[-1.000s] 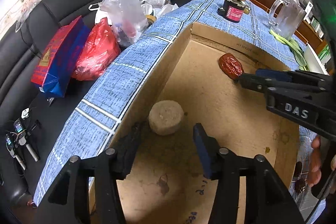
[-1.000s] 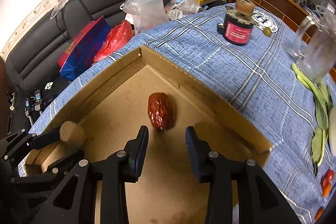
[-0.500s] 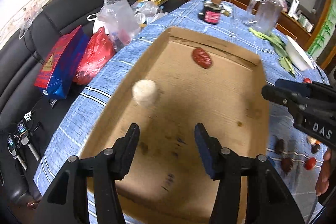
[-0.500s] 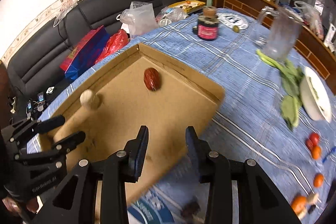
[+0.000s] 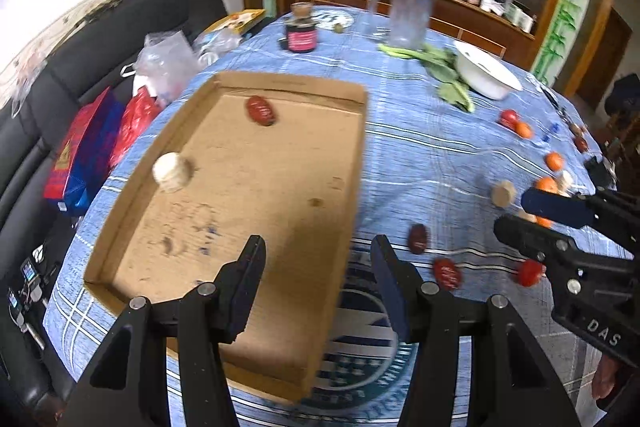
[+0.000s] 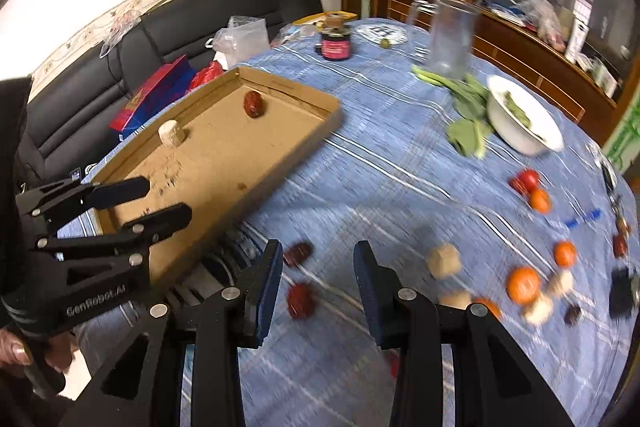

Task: Organize fruits
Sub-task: 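Move back to the fruits and grasp a red tomato with the left tool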

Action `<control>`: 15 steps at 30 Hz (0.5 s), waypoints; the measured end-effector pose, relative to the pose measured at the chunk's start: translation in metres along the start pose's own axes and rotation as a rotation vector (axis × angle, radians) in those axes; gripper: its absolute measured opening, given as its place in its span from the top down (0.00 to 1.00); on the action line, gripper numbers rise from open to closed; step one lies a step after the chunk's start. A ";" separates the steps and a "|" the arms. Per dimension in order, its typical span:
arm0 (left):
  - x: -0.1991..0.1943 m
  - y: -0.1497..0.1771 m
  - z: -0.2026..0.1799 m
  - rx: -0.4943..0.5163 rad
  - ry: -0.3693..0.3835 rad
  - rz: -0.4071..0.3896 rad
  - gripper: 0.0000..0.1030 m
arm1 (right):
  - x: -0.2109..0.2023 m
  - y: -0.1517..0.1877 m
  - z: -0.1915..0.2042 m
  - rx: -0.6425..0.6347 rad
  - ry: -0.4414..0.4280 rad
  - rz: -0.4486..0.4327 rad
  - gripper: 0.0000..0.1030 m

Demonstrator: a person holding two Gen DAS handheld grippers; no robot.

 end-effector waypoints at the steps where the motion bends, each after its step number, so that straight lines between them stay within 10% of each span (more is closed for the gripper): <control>1: -0.002 -0.001 -0.009 0.015 0.003 -0.004 0.48 | -0.004 0.004 -0.006 0.009 0.008 -0.005 0.61; 15: 0.017 0.004 -0.084 0.112 0.054 0.048 0.46 | -0.068 0.085 -0.136 0.232 0.154 -0.038 0.49</control>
Point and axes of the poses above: each gripper's, at about its wrist camera, not at the fingertips, and x roughly the way its jaws point, z to its left, y to its underside, the point moved 4 cm from there along x, roughly the way its jaws point, and after that the axes turned 12 degrees about x, right-handed, at the moved point
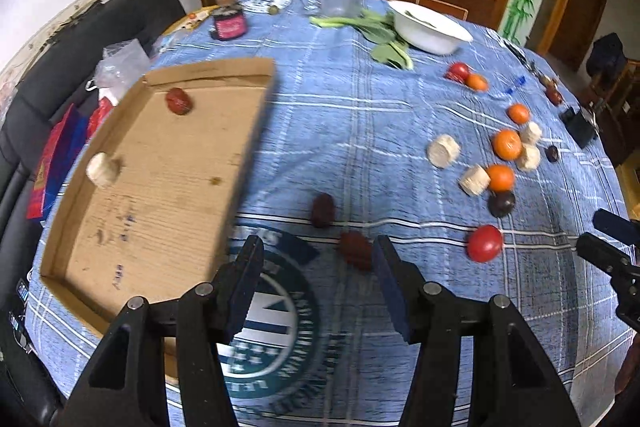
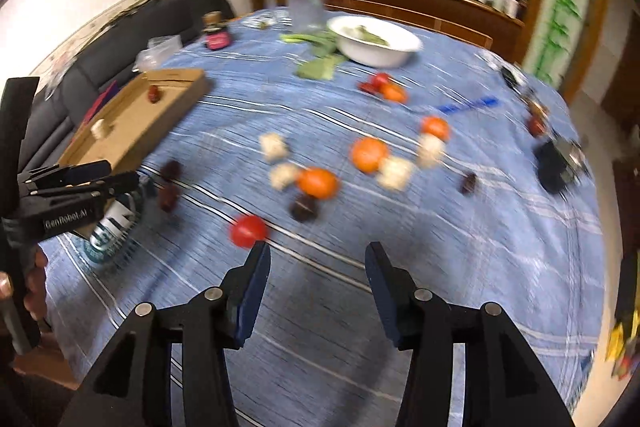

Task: Organize fruits
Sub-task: 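Move back to the fruits and grasp a red tomato with the left tool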

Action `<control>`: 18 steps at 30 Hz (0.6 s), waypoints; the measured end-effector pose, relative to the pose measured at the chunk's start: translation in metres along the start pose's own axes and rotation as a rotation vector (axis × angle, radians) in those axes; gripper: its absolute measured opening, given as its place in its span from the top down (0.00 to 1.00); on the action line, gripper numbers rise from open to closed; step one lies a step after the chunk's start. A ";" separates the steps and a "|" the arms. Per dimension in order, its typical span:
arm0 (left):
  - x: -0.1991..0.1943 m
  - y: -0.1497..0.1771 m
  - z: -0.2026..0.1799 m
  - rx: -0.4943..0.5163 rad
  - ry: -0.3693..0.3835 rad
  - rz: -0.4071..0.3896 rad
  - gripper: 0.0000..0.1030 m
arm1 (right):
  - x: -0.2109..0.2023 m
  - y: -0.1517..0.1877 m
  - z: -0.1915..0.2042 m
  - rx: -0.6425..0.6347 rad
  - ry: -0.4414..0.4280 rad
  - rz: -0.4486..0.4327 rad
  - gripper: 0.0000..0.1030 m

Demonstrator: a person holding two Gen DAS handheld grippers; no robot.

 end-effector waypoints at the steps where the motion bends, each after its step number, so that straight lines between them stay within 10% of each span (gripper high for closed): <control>1: 0.002 -0.001 -0.007 0.010 0.004 0.004 0.46 | -0.002 0.003 -0.008 0.011 0.010 -0.002 0.49; 18: 0.038 -0.020 -0.118 0.214 0.170 0.031 0.44 | -0.009 0.022 -0.089 0.163 0.042 -0.004 0.49</control>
Point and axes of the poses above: each gripper's, at about its wrist camera, not at the fingertips, and x roughly the way its jaws point, z to its left, y to its underside, the point moved 4 cm from there along x, roughly the way its jaws point, and after that the axes turned 12 degrees about x, right-handed, at the moved point
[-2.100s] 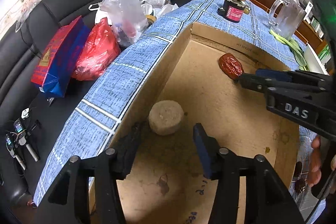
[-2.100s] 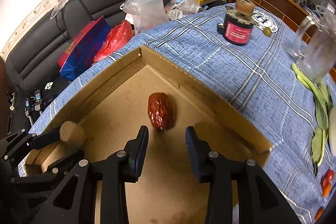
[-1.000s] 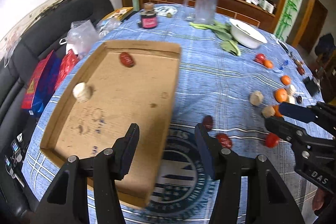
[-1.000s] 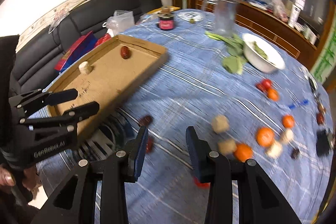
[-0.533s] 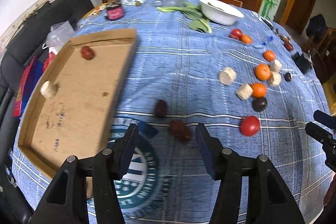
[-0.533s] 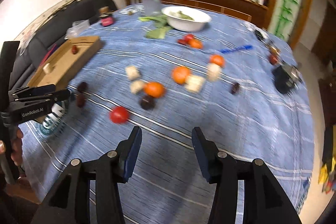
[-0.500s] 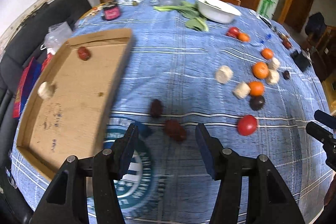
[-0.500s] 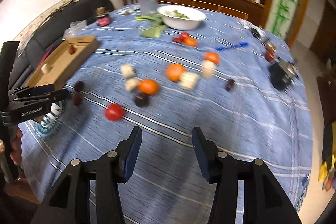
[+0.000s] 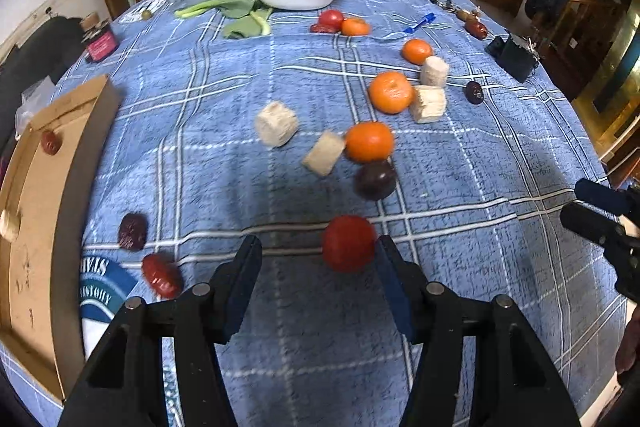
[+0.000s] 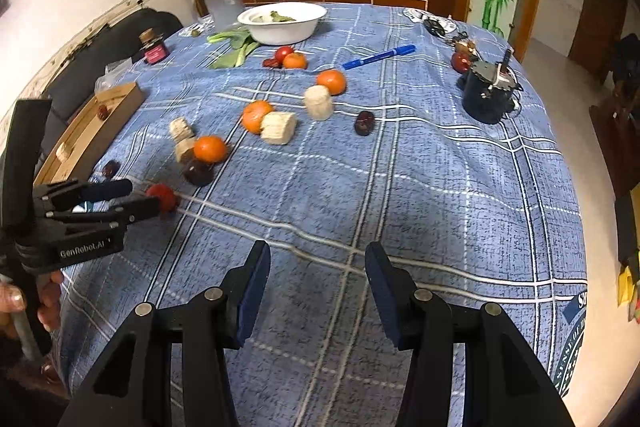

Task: Organize fruits
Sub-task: 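Move back to the fruits and grasp a red tomato with the left tool, then grasp a dark date with the right tool while the left tool holds the tomato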

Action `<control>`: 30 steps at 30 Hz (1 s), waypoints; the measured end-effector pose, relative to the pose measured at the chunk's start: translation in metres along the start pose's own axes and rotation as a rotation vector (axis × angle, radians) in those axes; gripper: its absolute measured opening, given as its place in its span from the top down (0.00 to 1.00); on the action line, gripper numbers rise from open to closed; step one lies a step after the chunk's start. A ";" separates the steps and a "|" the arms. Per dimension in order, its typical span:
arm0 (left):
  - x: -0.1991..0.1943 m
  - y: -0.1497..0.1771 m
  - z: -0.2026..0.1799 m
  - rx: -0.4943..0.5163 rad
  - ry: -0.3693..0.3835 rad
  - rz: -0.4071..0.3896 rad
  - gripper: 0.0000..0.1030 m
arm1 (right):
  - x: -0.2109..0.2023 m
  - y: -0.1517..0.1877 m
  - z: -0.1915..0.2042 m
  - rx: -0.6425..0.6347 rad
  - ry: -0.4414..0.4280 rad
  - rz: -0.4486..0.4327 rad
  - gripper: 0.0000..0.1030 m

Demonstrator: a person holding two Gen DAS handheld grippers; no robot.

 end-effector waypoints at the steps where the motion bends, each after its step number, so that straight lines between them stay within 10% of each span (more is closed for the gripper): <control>1: 0.002 -0.001 -0.002 0.003 -0.001 0.004 0.44 | 0.002 -0.002 -0.003 0.008 0.000 0.002 0.49; 9: 0.018 -0.003 -0.009 -0.014 0.043 0.031 0.44 | 0.018 -0.027 -0.023 0.038 0.015 -0.002 0.49; 13: 0.018 -0.009 -0.012 -0.003 0.045 -0.003 0.73 | 0.031 -0.049 -0.036 0.064 0.024 -0.012 0.49; 24: 0.016 -0.009 -0.008 -0.048 0.094 0.008 0.73 | 0.099 -0.098 -0.026 -0.003 0.003 0.013 0.50; 27: 0.018 -0.010 -0.007 -0.058 0.107 0.008 0.73 | 0.107 -0.098 -0.024 -0.034 0.017 0.013 0.73; 30: 0.019 -0.011 -0.007 -0.062 0.108 0.004 0.73 | 0.109 -0.098 -0.024 -0.057 0.030 0.004 0.77</control>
Point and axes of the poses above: each gripper's, at about its wrist camera, not at the fingertips, and x roughly the way its jaws point, z to its left, y to its underside, the point moved 4 cm from there along x, roughly the way its jaws point, and after that the axes turned 12 degrees about x, right-handed, at the moved point
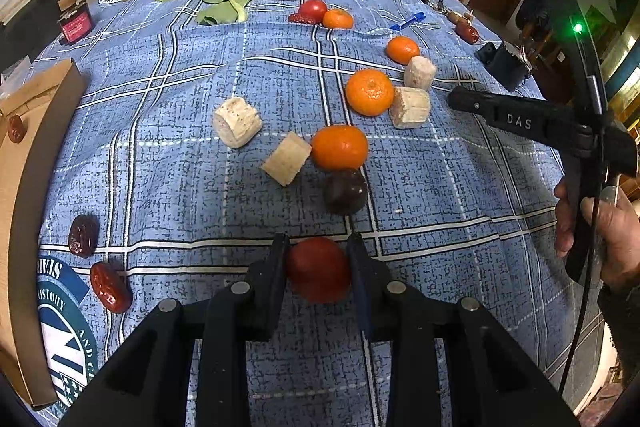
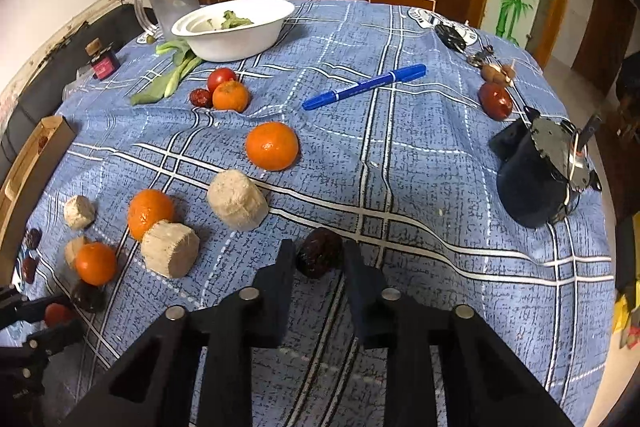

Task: Organize fruits
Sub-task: 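Grasp a dark date with the right tool while the left tool holds the tomato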

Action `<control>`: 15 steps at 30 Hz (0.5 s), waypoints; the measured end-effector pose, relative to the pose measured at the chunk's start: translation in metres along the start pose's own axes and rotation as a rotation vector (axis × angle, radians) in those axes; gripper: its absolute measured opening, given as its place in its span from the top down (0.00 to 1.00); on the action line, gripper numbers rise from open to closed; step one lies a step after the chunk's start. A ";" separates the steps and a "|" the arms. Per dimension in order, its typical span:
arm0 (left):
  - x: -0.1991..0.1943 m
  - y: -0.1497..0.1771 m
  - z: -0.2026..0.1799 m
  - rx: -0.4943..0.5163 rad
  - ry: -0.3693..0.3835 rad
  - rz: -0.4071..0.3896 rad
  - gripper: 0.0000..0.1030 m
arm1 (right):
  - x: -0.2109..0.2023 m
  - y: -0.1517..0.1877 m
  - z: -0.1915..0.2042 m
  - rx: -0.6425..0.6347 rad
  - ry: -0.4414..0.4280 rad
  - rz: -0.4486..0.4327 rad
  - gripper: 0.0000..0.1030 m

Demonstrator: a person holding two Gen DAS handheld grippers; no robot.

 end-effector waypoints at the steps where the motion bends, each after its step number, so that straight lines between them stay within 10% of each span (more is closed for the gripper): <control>1: 0.000 -0.001 0.000 -0.002 0.003 -0.001 0.73 | 0.000 0.001 -0.001 -0.004 0.004 -0.002 0.77; 15: -0.024 0.010 0.003 0.000 0.063 -0.053 0.73 | -0.063 0.033 0.001 0.030 -0.006 -0.042 0.77</control>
Point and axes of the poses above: each gripper's, at about its wrist camera, not at the fingertips, and x roughly the way its jaws point, z to its left, y to its underside, the point moved 4 cm from there along x, roughly the way its jaws point, and after that the axes turned 12 degrees about x, right-handed, at the moved point
